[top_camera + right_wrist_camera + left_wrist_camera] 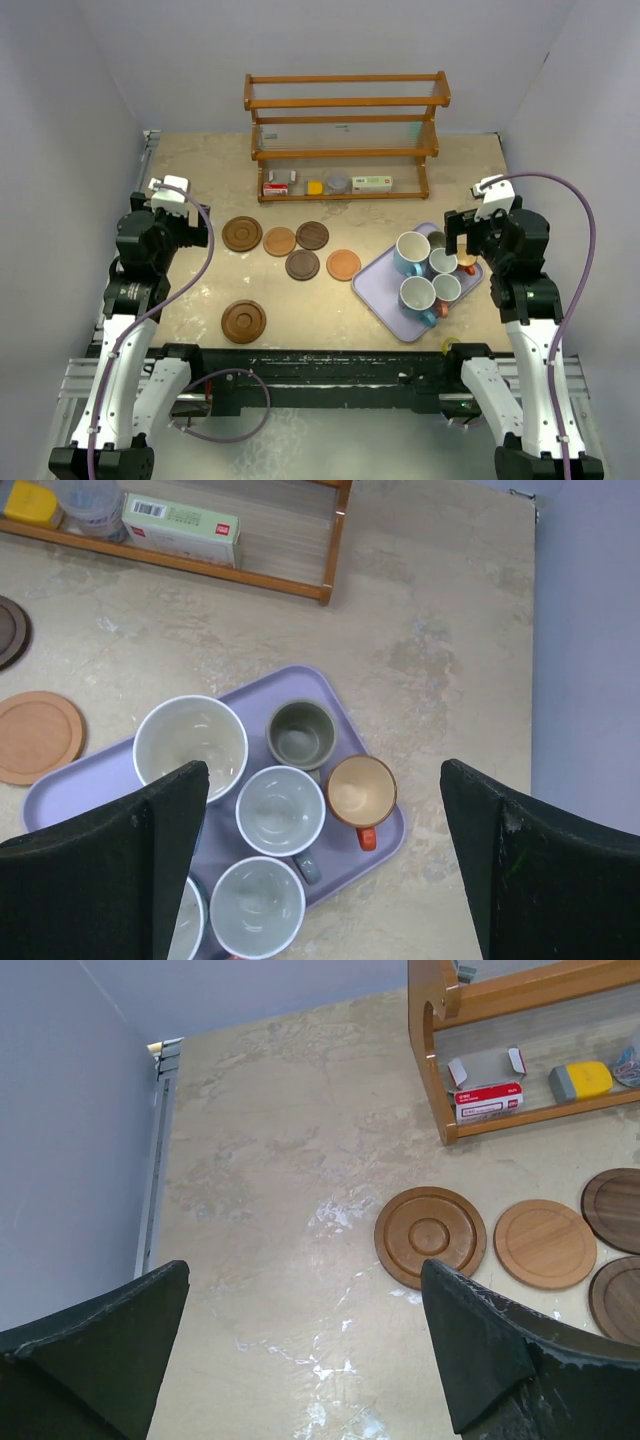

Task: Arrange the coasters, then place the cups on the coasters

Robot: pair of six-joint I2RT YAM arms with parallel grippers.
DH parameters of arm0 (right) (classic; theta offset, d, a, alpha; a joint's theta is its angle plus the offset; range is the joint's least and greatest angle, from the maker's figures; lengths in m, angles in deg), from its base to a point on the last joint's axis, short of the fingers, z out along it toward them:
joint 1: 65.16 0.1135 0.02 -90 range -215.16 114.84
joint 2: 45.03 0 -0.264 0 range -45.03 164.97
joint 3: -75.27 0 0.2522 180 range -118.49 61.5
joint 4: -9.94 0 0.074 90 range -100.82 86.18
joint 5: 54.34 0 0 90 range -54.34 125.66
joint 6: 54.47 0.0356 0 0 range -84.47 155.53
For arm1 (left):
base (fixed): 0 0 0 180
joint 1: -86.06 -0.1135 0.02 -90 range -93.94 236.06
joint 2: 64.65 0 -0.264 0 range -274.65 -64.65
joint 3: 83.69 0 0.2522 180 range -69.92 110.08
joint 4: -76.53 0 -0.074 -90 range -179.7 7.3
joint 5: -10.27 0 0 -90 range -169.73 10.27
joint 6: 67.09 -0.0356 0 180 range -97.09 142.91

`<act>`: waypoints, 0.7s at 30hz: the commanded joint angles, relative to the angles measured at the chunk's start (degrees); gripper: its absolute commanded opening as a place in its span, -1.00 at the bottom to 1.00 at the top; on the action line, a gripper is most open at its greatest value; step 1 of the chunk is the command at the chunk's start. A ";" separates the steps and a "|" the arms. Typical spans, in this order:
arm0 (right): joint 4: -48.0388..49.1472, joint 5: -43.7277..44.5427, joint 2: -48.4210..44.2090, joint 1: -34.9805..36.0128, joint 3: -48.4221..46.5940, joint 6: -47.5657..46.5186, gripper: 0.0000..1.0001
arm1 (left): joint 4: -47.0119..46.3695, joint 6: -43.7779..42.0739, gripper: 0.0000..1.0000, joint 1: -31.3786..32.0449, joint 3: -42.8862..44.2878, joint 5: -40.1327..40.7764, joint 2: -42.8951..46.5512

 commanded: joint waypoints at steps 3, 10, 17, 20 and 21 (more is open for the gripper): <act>3.99 -1.99 -0.31 -0.27 -0.07 -0.19 1.00 | -4.47 1.63 0.89 -0.53 1.89 -2.03 0.36; 4.48 -2.89 -0.23 -0.27 -0.15 -0.39 1.00 | -5.03 1.72 0.89 -0.61 1.99 -2.73 0.77; 4.71 -2.70 -0.23 -0.22 -0.72 -0.41 1.00 | -5.12 0.63 0.89 -0.68 1.95 -3.39 1.05; 4.48 -2.92 0.07 -0.17 -0.88 -0.92 1.00 | -4.98 -0.58 0.89 -0.68 1.77 -3.58 0.85; 4.40 -3.05 0.19 -0.14 -0.94 -1.08 1.00 | -4.80 -1.12 0.89 -0.68 1.74 -3.76 0.63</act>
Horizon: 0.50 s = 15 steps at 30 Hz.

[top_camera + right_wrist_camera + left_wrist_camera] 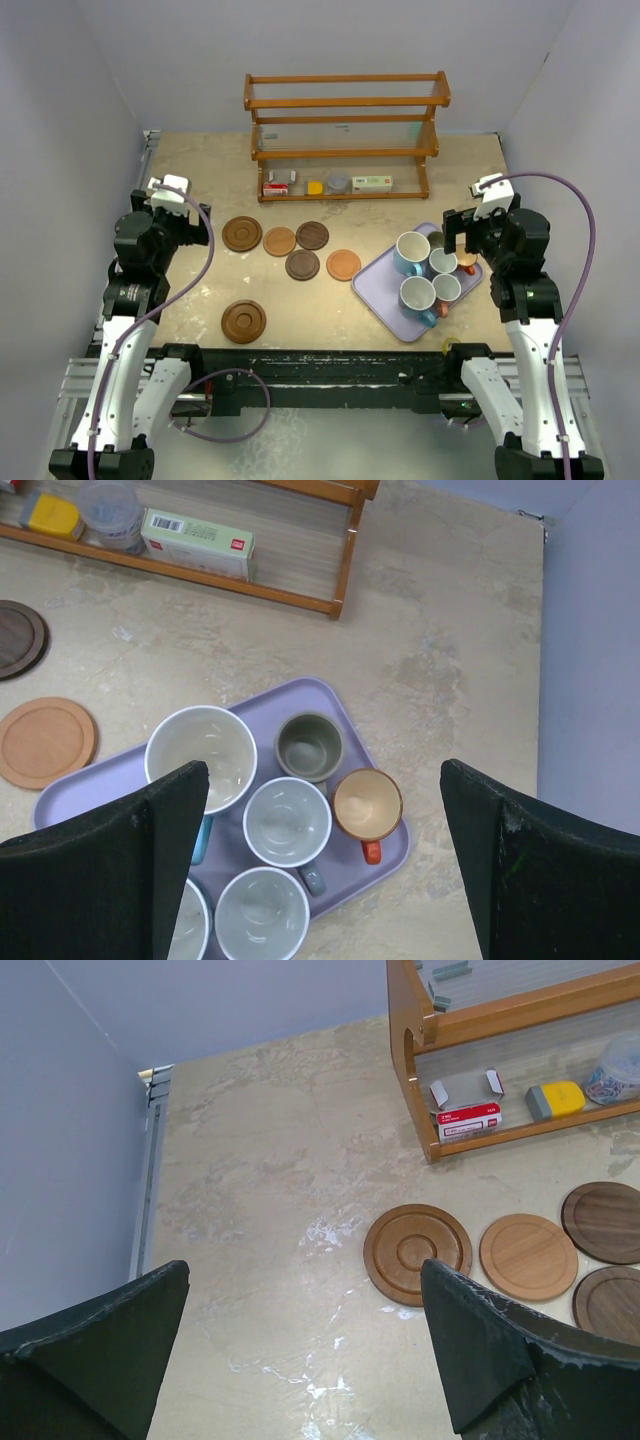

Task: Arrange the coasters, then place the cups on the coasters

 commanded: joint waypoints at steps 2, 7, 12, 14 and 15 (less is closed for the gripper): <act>2.67 -0.97 0.36 -0.06 -1.02 -1.07 1.00 | -2.23 -2.85 0.89 -0.61 1.53 -2.13 -0.33; 2.83 -1.57 0.66 -0.11 -0.27 -2.21 1.00 | -0.16 -8.33 0.89 -0.61 0.71 -7.04 -4.50; 2.64 -3.02 0.66 -0.06 0.50 -2.83 1.00 | 1.48 -13.74 0.89 -0.53 0.10 -12.79 -11.29; 2.49 -3.13 0.51 -0.10 0.67 -3.09 1.00 | 1.50 -14.81 0.89 -0.53 0.18 -13.92 -14.40; 2.49 -3.14 0.49 -0.11 0.80 -3.21 1.00 | 1.33 -15.34 0.89 -0.53 0.25 -14.51 -16.03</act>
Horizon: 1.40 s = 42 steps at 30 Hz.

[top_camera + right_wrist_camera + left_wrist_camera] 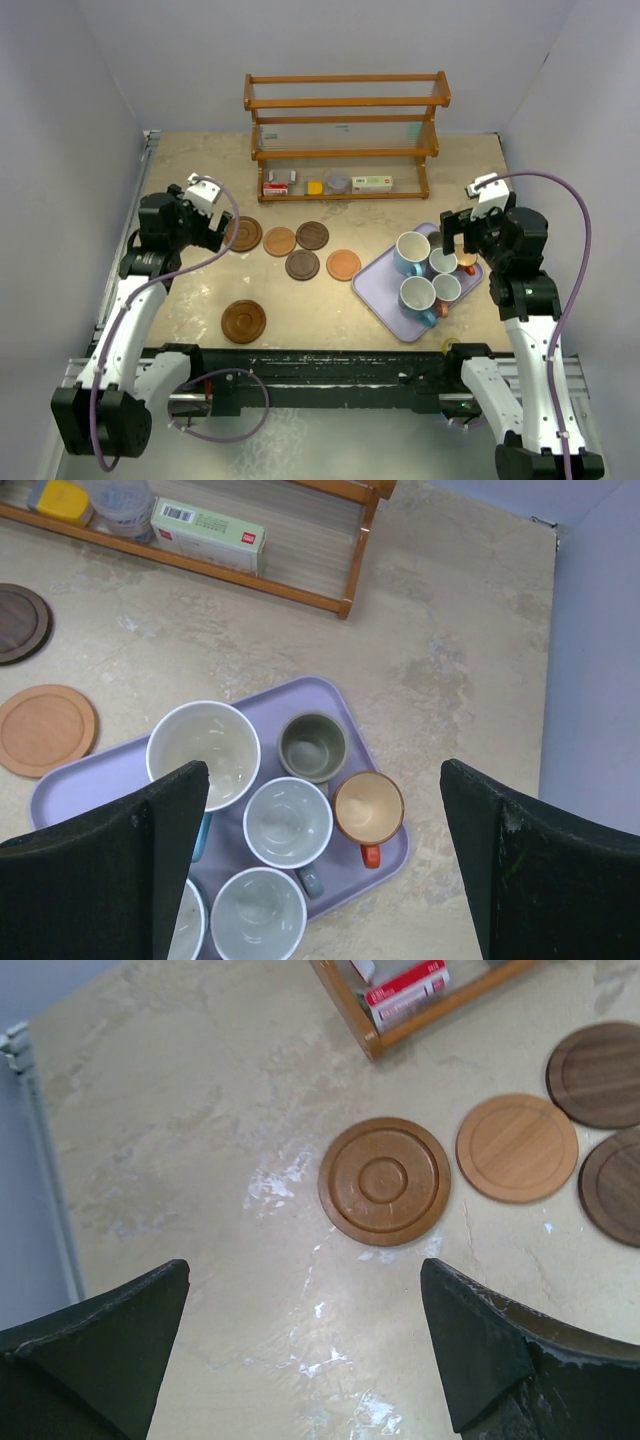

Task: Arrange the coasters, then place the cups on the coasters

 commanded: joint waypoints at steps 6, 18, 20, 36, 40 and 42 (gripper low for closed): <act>1.95 -2.45 -0.17 -0.09 1.20 -1.85 1.00 | -2.42 -6.28 0.89 0.05 1.75 -7.43 -13.10; 1.86 -2.41 0.38 -0.07 1.75 -2.38 1.00 | -2.62 -7.67 0.89 8.16 9.20 -2.55 -32.25; 1.77 -2.49 0.45 -0.11 1.72 -2.46 1.00 | -2.22 -7.58 0.81 9.20 10.56 -2.35 -35.15; 1.13 -2.39 2.56 -0.06 1.51 -2.58 1.00 | -0.16 -8.37 0.29 9.87 15.18 -2.49 -48.49; 1.10 -2.25 2.86 -0.06 1.49 -2.71 1.00 | -0.08 -8.59 0.20 9.87 15.27 -3.16 -49.55; 1.05 -2.25 2.89 -0.06 1.42 -2.73 1.00 | 0.10 -8.61 0.13 9.87 15.24 -3.21 -49.99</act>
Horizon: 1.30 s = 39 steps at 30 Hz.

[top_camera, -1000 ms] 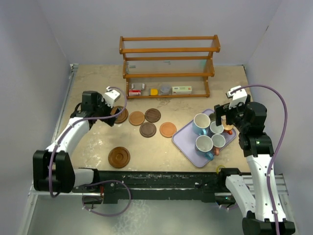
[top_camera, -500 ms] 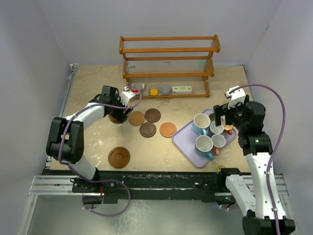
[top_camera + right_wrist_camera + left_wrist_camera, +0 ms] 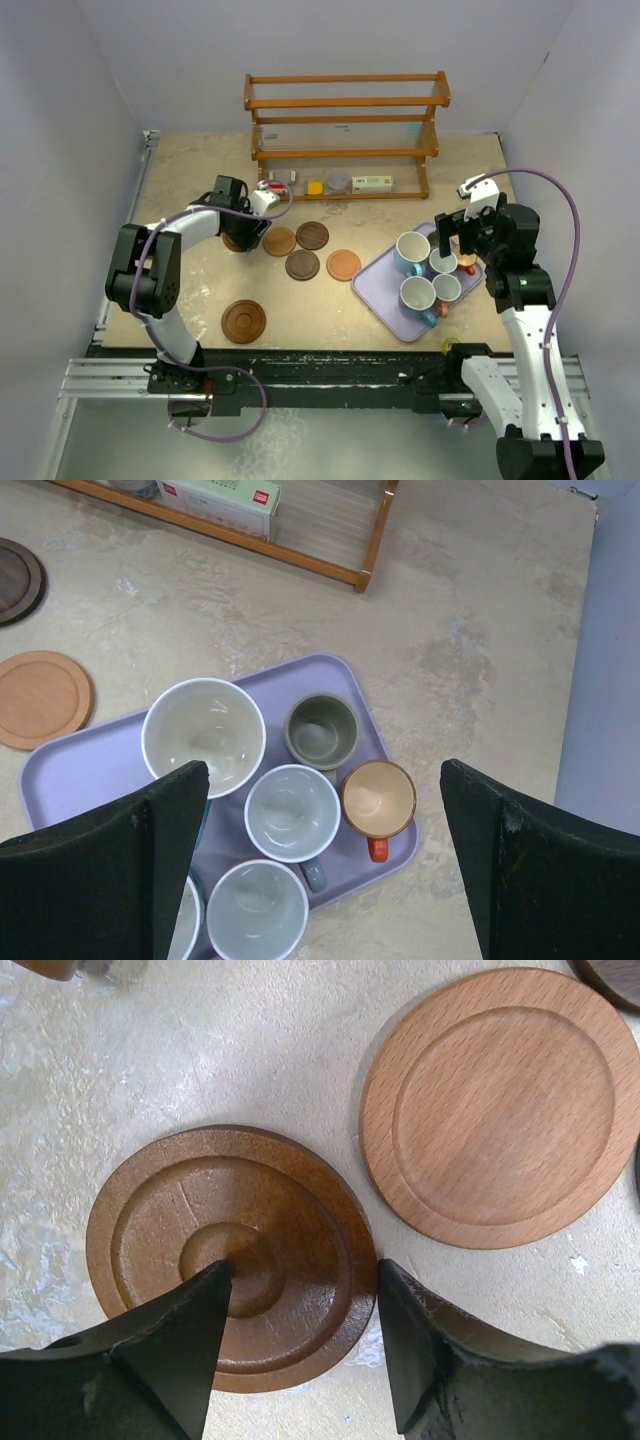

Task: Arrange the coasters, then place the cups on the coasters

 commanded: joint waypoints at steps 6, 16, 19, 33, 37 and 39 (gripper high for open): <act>1.01 -0.96 -0.03 -0.08 -0.26 -0.91 1.00 | 1.09 -0.43 -0.09 -1.57 1.15 1.00 -1.46; 0.82 -1.30 0.22 -0.11 -0.45 -1.09 1.00 | 4.17 -3.88 -0.22 -7.68 -4.13 2.39 3.72; 0.81 -1.44 0.26 -0.08 -0.42 -1.09 1.00 | 4.15 -4.10 -0.17 -7.90 -4.60 3.22 4.75; 0.59 -2.17 -0.85 -0.09 -0.08 -1.09 1.00 | 15.96 -12.17 0.49 -7.61 -9.21 -11.26 30.33; 0.63 -2.28 -1.24 -0.08 -0.03 -1.09 1.00 | 24.45 -21.42 0.50 -5.88 -12.47 -14.02 35.81; 0.64 -2.21 -1.31 -0.08 0.01 -1.22 1.00 | 27.91 -25.35 0.49 -3.96 -14.52 -13.76 37.92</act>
